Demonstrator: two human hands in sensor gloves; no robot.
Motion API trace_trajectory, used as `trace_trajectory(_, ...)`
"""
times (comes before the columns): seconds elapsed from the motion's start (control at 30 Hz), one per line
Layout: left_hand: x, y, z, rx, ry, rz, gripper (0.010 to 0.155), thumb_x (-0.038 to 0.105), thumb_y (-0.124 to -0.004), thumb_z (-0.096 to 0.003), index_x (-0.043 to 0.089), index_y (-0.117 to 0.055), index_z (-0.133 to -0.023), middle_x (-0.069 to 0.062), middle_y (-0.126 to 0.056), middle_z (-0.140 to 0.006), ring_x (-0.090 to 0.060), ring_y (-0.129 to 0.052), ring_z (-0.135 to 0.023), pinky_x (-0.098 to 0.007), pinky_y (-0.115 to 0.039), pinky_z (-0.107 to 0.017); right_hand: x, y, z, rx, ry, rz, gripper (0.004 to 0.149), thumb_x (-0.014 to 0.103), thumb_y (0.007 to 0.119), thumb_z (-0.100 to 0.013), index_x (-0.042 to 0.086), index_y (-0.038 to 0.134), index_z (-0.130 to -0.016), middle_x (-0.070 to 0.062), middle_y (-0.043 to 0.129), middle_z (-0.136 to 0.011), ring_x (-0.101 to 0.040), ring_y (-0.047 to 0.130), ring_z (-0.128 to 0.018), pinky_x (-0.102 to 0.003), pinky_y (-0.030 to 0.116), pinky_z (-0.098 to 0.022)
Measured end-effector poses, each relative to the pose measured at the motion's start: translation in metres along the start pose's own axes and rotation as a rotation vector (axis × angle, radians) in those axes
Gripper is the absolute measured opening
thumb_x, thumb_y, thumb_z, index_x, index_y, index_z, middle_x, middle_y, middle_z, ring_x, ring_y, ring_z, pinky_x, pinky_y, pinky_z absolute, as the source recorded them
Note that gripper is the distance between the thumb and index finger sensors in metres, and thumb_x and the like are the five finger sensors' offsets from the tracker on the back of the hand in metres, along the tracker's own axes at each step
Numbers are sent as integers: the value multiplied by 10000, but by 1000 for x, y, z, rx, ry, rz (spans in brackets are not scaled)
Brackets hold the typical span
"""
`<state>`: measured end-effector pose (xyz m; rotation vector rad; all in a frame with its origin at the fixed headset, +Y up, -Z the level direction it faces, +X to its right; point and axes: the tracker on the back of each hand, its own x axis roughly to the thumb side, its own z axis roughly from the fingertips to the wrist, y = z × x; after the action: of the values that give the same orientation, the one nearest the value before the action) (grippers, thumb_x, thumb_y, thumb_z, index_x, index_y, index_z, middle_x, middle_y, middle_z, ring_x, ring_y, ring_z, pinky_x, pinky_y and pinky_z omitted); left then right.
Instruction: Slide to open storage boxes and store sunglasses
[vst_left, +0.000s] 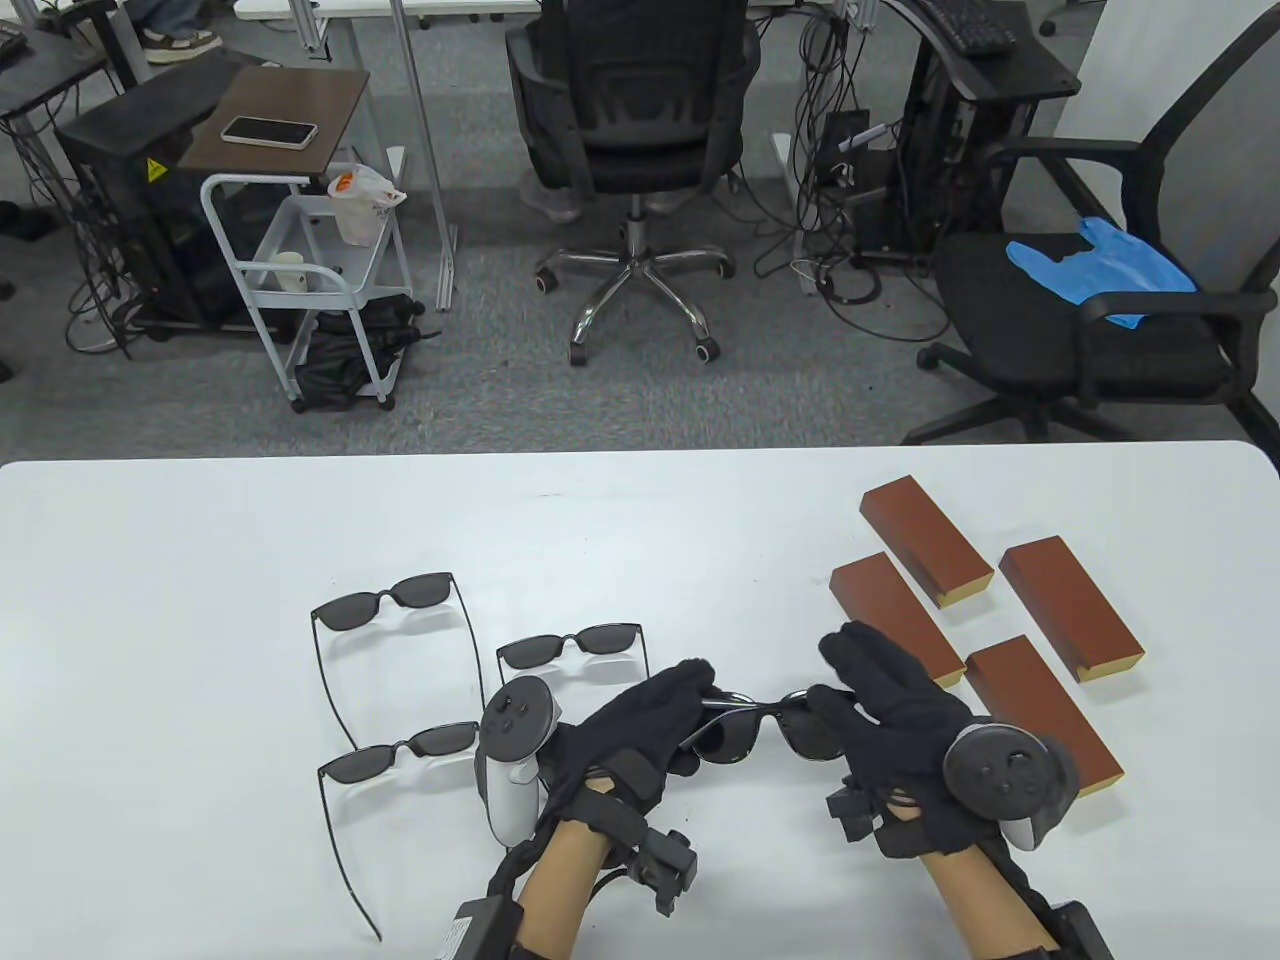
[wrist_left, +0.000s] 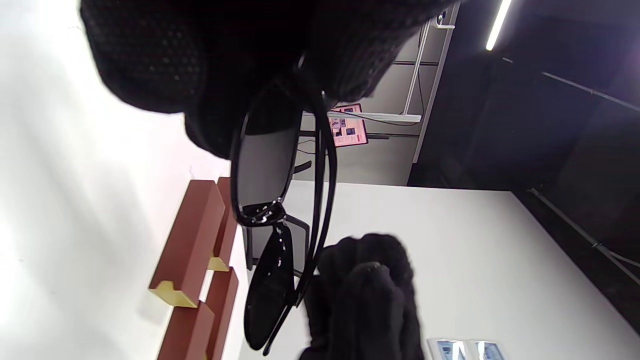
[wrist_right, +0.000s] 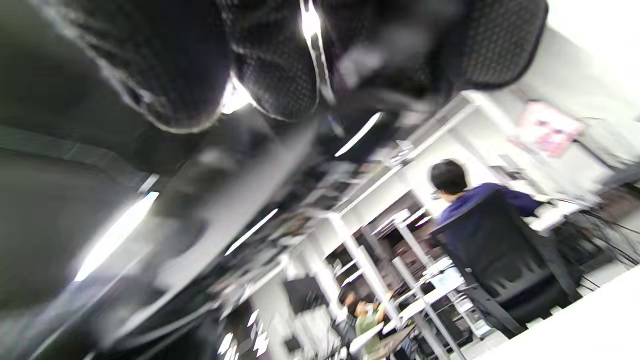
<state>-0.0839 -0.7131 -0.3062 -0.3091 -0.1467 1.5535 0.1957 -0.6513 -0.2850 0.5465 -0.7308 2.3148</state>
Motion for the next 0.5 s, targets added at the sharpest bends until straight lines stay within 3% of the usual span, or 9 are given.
trace_trajectory(0.13, -4, -3, -1, -13, 11, -22, 456, 306, -792, -543, 212, -804, -990, -105, -918, -950, -279, -1012, -705, -490, -855, -485, 22, 16, 2, 159, -153, 265, 449, 422, 903, -335, 274, 860, -756, -104, 805, -888, -396, 780, -818, -540, 694, -604)
trace_trajectory(0.2, -6, -5, -1, -24, 18, -30, 456, 305, -793, -543, 214, -805, -989, -107, -916, -951, -284, -1010, -708, -494, -851, -487, 27, 24, 5, 185, -211, 377, 435, 405, 900, -338, 266, 864, -748, -96, 831, -858, -382, 810, -787, -531, 712, -592)
trace_trajectory(0.5, -6, -1, -1, 6, 4, -264, 458, 317, -784, -547, 222, -807, -994, -103, -923, -943, -303, -995, -721, -514, -833, -495, 37, 42, 10, 277, -273, 537, 380, 360, 901, -329, 239, 913, -689, -72, 953, -669, -313, 931, -604, -499, 788, -490)
